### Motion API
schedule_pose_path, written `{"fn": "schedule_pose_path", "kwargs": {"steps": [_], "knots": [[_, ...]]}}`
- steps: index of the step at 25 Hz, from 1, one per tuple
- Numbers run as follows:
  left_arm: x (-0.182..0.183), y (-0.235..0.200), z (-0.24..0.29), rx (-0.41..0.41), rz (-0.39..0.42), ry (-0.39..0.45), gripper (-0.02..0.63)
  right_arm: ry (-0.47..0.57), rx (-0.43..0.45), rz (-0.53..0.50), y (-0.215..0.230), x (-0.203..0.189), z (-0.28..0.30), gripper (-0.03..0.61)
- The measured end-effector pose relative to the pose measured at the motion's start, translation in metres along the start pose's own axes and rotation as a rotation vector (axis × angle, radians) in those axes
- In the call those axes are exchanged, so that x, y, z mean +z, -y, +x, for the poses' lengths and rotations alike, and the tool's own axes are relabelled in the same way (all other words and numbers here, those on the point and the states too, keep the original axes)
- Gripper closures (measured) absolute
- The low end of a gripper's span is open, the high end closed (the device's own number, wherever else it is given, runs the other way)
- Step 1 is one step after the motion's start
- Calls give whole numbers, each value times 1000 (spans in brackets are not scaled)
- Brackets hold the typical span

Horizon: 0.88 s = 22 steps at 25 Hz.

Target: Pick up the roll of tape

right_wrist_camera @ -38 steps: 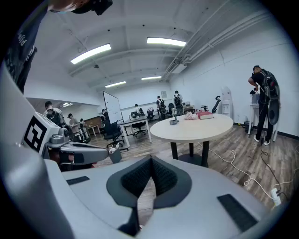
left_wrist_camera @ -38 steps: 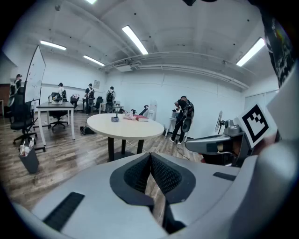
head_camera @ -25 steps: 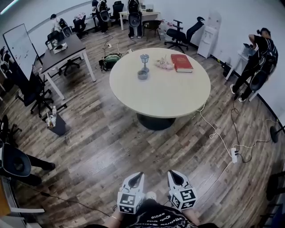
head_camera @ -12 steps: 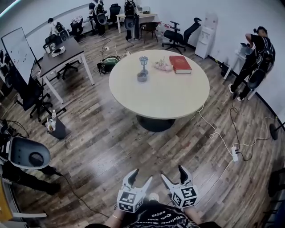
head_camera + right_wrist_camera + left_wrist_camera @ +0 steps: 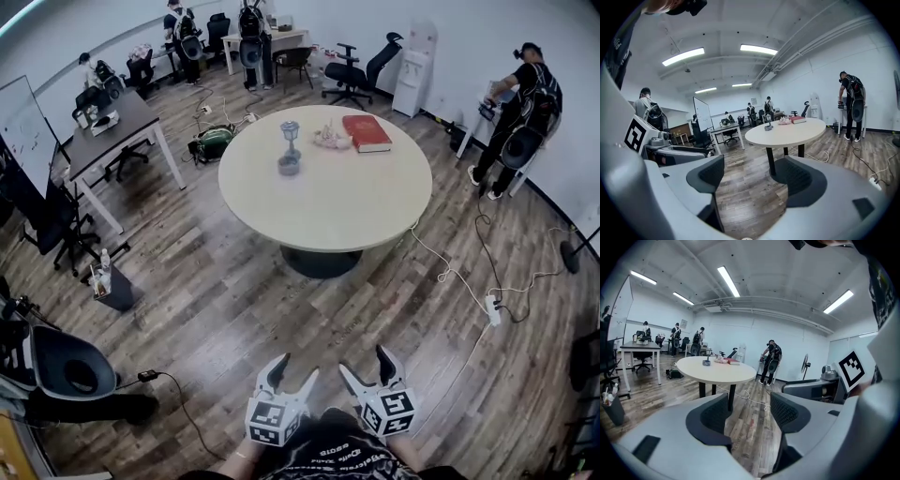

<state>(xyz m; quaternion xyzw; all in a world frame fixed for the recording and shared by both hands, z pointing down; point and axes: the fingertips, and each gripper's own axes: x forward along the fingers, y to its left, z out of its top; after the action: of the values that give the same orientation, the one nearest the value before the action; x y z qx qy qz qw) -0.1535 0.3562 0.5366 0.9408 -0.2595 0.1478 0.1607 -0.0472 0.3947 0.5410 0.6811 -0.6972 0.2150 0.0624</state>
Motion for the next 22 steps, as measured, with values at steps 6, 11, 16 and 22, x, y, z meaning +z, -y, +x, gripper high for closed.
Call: {"fn": "schedule_pose_path", "kwargs": {"steps": [6, 11, 16, 22], "knots": [[-8, -16, -6, -13, -2, -25, 328, -33, 15, 10, -24, -15, 7, 192], [-16, -24, -2, 2, -7, -44, 328, -43, 33, 16, -25, -20, 18, 192], [-10, -37, 16, 33, -13, -53, 330, -50, 57, 7, -11, -9, 42, 192], [6, -51, 59, 81, -27, -39, 328, -75, 103, -29, 22, 7, 78, 193]]}}
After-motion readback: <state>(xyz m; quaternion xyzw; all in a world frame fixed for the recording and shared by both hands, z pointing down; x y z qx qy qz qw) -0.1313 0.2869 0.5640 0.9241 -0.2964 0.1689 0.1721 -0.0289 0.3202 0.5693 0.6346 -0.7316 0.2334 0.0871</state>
